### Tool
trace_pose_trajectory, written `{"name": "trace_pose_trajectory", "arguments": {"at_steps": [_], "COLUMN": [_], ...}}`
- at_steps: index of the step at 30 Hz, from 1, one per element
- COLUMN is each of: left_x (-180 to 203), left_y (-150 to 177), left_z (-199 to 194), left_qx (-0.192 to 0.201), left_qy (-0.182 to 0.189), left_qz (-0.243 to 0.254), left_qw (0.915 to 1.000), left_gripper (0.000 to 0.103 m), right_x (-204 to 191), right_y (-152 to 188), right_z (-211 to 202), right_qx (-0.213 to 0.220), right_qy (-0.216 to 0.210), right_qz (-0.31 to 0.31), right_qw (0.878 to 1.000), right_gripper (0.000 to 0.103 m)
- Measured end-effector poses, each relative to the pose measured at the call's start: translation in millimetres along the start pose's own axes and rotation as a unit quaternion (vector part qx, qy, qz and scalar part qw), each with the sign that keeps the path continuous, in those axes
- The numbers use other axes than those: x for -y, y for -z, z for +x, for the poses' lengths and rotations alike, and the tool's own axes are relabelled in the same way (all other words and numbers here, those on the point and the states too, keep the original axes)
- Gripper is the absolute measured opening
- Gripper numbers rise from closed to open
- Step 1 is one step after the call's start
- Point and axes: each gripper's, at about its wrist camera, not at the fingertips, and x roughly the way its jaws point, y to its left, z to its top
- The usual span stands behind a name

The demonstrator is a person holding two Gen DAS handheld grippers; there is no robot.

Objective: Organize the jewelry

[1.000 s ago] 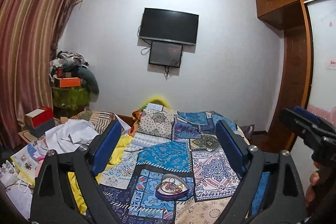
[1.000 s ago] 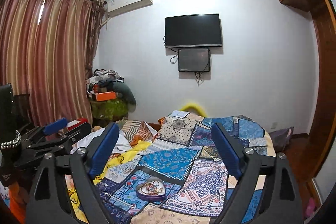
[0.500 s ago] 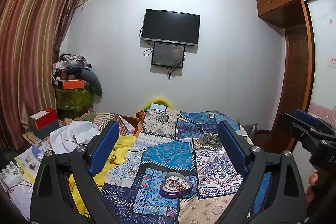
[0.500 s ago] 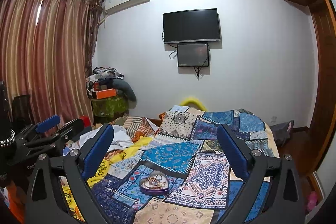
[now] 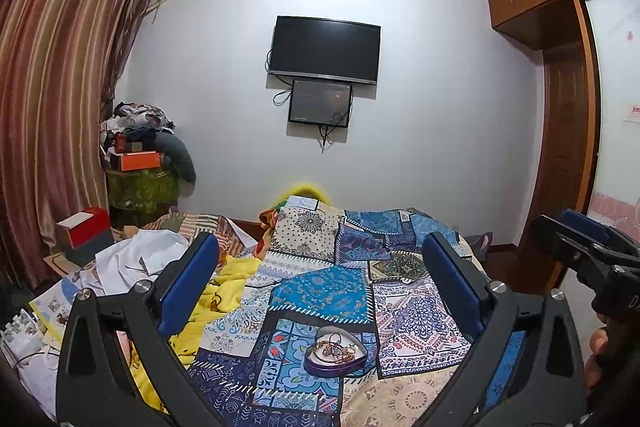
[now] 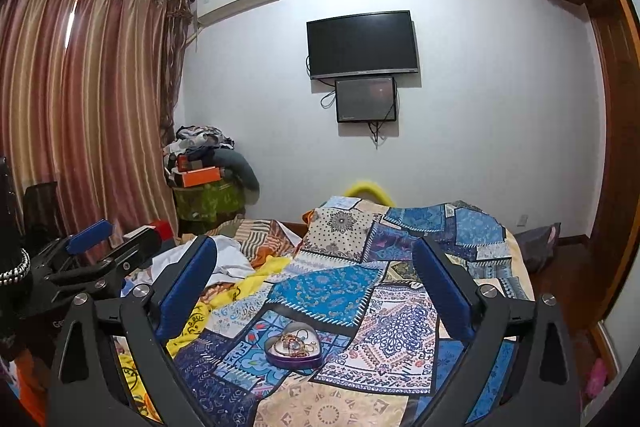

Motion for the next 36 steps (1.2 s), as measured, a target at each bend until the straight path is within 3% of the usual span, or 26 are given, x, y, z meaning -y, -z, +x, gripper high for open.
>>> {"name": "trace_pose_trajectory", "arguments": {"at_steps": [36], "left_x": [2.6], "left_y": [2.7], "left_z": [3.2], "left_qx": [-0.011], "left_qy": [0.020], "left_qz": [0.009], "left_qw": [0.9997], "left_gripper": [0.102], "right_x": [3.6], "right_y": [-2.6], "right_z": [4.3], "right_qx": [-0.016], "right_qy": [0.000], "right_qz": [0.006], "right_qw": [1.000], "right_gripper": [0.098]}}
